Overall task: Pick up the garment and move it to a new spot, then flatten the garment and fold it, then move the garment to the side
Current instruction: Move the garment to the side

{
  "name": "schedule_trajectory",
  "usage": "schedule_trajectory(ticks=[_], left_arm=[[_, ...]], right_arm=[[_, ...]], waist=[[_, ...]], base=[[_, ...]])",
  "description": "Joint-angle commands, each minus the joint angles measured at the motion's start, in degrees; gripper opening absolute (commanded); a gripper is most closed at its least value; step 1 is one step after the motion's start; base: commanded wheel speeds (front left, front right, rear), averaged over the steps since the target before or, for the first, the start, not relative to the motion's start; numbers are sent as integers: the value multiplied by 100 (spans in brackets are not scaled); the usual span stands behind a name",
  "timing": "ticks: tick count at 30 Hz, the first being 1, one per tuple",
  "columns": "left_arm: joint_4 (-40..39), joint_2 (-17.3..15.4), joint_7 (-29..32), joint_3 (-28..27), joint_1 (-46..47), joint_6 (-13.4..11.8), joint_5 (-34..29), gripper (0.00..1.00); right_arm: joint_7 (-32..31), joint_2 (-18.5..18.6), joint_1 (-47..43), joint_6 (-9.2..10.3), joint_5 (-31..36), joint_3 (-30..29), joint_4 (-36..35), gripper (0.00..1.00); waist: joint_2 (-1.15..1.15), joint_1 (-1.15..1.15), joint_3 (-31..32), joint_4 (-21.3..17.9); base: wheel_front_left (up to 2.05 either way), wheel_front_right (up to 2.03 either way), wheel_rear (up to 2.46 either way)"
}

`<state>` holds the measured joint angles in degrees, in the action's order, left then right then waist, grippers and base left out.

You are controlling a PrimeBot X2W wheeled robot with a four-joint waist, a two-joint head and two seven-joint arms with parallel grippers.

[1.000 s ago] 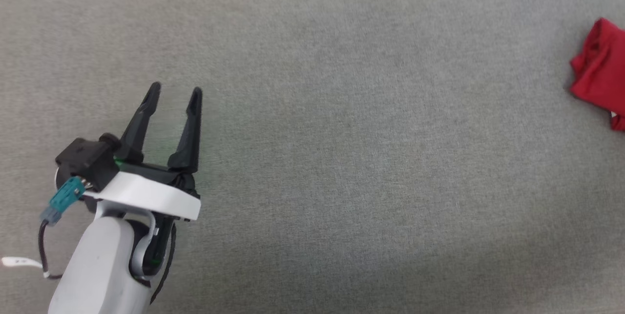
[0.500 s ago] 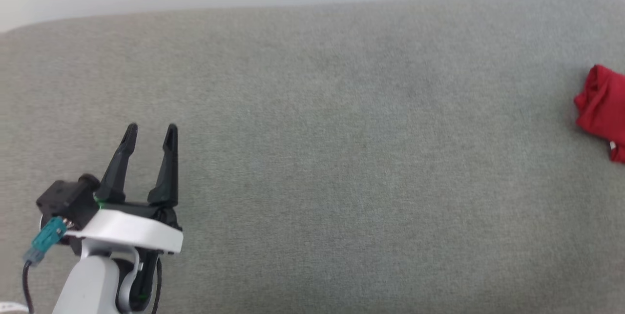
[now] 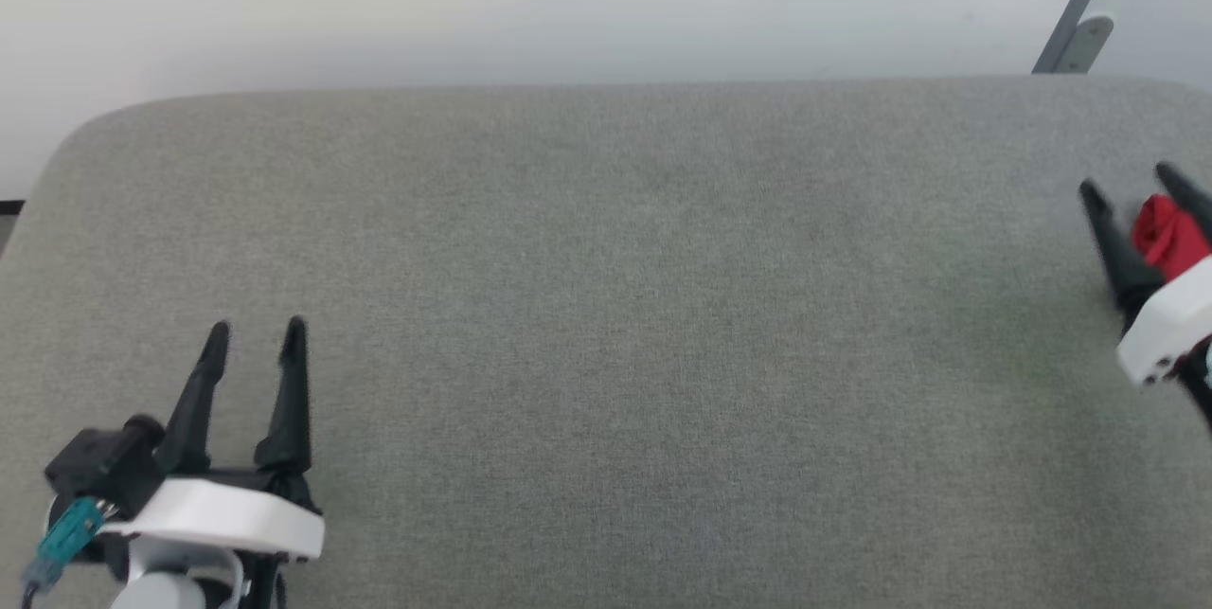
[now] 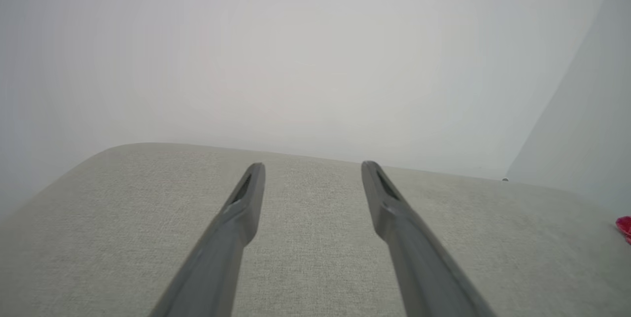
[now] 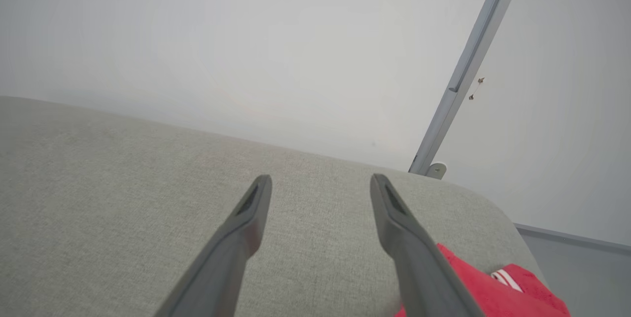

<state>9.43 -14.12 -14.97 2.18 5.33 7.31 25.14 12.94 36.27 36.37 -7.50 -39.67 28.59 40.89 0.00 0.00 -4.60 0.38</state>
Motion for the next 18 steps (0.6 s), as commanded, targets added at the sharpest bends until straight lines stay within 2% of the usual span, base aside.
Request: schedule_trajectory(ticks=[1,9,18], left_arm=[[-16,5,-27,-67,-118,14,-33,100],[-101,55,-27,-328,-515,14,-129,100],[-252,169,-27,-574,-1012,14,-412,100]], right_arm=[[84,-71,-164,2,76,-57,-67,100],[227,-386,-848,2,364,-503,-491,100],[227,-870,-2122,2,950,-1755,-1667,100]], waist=[[0,0,81,29],[0,0,313,38],[0,0,500,65]], base=[[0,0,0],[0,0,0],[0,0,0]])
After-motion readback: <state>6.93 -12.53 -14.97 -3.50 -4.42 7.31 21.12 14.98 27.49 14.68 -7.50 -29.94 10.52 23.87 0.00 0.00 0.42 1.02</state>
